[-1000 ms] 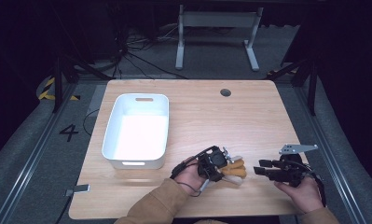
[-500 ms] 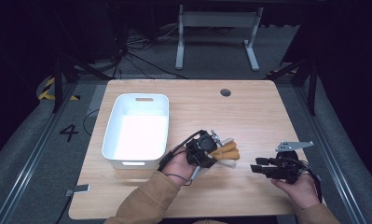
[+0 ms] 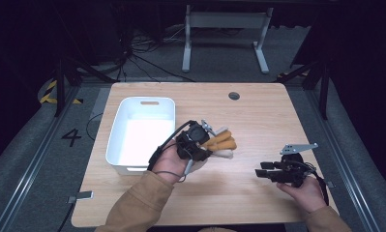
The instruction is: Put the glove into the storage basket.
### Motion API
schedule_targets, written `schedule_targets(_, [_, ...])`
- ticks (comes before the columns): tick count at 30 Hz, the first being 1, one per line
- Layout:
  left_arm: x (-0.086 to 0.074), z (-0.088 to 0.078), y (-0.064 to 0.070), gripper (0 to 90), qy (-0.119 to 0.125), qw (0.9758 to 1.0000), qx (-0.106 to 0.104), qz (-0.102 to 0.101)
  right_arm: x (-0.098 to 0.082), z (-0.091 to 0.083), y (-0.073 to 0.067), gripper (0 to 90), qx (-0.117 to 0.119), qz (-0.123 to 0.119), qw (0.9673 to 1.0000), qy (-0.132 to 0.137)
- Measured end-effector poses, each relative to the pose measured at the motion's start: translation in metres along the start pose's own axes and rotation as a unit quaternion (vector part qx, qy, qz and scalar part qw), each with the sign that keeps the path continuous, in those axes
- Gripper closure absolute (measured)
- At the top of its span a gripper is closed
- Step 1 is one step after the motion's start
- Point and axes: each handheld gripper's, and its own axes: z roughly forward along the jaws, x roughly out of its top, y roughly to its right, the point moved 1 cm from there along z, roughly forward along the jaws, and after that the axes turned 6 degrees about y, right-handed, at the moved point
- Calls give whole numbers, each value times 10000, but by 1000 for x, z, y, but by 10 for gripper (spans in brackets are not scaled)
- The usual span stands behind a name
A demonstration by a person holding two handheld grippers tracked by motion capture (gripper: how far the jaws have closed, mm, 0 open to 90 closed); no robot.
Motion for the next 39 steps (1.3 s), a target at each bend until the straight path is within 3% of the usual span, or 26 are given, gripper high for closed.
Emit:
schedule_targets(9, [-4, -28, -24, 711, 179, 9987, 367, -306, 1, 4, -1, 540, 49, -11, 10000, -42])
schedule_targets(13, [-10, -37, -39, 712, 198, 9968, 570, -516, 3, 7, 0, 540, 93, -32, 9999, -58])
schedule_targets(20, [-25, -54, -66, 711, 286, 9902, 926, -1010, 6, 14, -2, 538, 150, -78, 9998, -111])
schedule_targets(27, [-33, -63, -82, 706, 308, 9863, 1090, -1199, 6, 14, -2, 535, 152, -53, 9998, -101])
schedule_targets(28, [-35, -64, -88, 705, 345, 9843, 1125, -1312, 6, 14, -1, 534, 151, -28, 9998, -107])
schedule_targets(29, [-35, -64, -88, 705, 345, 9843, 1125, -1312, 6, 14, -1, 534, 151, -28, 9998, -107])
schedule_targets(30, [-38, -66, -94, 705, 356, 9826, 1173, -1396, 5, 13, -2, 535, 159, -36, 9998, -98])
schedule_targets(33, [-41, -67, -101, 705, 357, 9807, 1214, -1492, 4, 12, -2, 535, 142, -26, 9998, -102])
schedule_targets(34, [-43, -67, -106, 704, 342, 9786, 1286, -1570, 4, 11, -2, 534, 130, -9, 9999, -93])
schedule_targets(35, [-43, -67, -106, 702, 342, 9786, 1286, -1570, 4, 11, -2, 534, 130, -9, 9999, -93])
schedule_targets(38, [-50, -66, -119, 700, 335, 9732, 1491, -1721, 2, 10, -2, 533, 114, 10, 9999, -87])
schedule_targets(39, [-50, -66, -119, 700, 335, 9732, 1491, -1721, 2, 10, -2, 533, 114, 10, 9999, -87])
